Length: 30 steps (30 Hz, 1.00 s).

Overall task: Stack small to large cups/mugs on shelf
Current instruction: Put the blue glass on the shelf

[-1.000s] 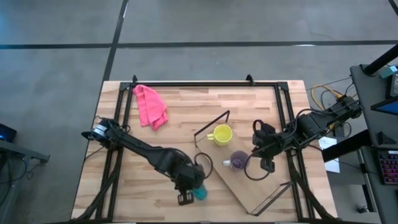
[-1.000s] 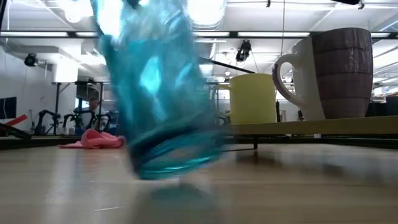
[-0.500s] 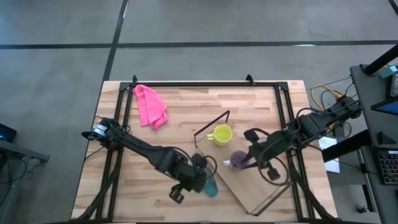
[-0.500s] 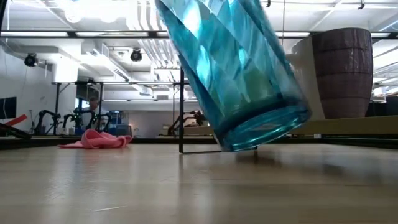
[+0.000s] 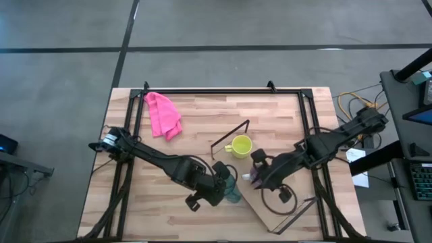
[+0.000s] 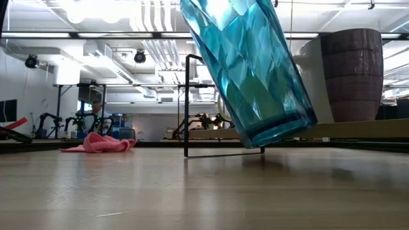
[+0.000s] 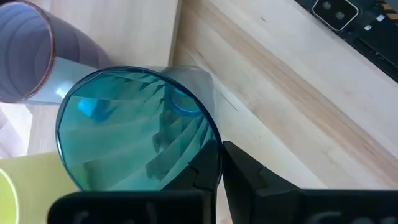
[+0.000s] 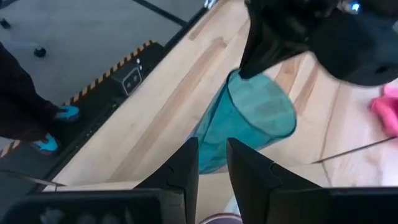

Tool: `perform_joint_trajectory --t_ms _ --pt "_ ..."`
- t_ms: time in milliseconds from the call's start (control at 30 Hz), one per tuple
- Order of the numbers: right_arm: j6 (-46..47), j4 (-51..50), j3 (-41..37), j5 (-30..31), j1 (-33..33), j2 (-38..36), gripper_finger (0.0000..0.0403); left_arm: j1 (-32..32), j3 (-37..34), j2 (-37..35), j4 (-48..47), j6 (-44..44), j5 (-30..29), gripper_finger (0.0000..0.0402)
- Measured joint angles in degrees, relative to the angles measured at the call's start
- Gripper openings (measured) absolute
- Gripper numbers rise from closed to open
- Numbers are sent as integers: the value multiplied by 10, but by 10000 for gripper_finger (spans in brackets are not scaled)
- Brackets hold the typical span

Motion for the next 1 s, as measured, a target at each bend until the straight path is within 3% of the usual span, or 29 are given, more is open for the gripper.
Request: perform_joint_trajectory --t_ms 367,667,833,1000 --pt "18 -5 1 5 0 16 77 -12 -1 27 31 -4 67 0" --pt "25 -7 13 5 0 8 77 -13 1 52 41 -5 60 0" --pt "55 -21 16 5 0 6 77 -13 6 52 43 -63 47 0" --pt "59 -24 16 5 0 7 77 -13 30 52 41 -64 46 0"
